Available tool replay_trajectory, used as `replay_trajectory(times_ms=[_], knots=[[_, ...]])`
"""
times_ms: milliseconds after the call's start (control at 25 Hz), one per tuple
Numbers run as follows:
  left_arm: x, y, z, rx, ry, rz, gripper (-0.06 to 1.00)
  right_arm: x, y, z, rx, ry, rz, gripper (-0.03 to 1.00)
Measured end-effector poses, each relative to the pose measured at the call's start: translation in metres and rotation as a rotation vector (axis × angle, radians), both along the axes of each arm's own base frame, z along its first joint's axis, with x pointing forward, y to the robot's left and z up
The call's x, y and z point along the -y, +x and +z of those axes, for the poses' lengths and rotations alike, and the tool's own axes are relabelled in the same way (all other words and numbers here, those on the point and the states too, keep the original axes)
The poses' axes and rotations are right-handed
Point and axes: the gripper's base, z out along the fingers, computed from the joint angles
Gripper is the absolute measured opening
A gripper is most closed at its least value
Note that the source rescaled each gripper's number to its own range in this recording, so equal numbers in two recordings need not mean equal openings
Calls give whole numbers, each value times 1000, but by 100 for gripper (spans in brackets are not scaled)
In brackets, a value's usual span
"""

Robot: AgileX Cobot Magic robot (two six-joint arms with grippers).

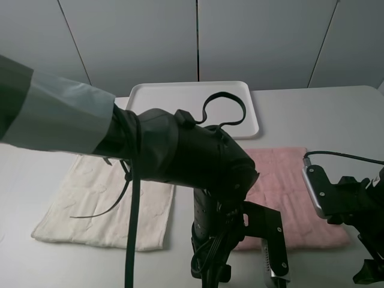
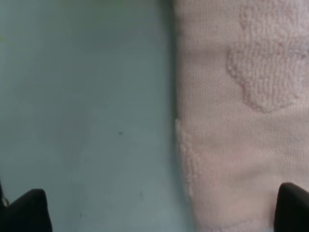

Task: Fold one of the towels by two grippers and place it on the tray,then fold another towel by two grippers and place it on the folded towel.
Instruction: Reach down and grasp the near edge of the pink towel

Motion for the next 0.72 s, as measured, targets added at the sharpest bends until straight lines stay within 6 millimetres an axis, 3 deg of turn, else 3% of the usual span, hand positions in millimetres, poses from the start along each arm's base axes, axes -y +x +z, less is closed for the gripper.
replay_trajectory(times_ms=[480,560,720], knots=[[0,0,-1,4,5,14,92,3,3,-16,-43,-35,64,97],[0,0,-1,6,6,16,92,3,6,-17,-16,-43,82,83],[0,0,-1,6,6,16,92,4,10,-22,84,-41,89,44]])
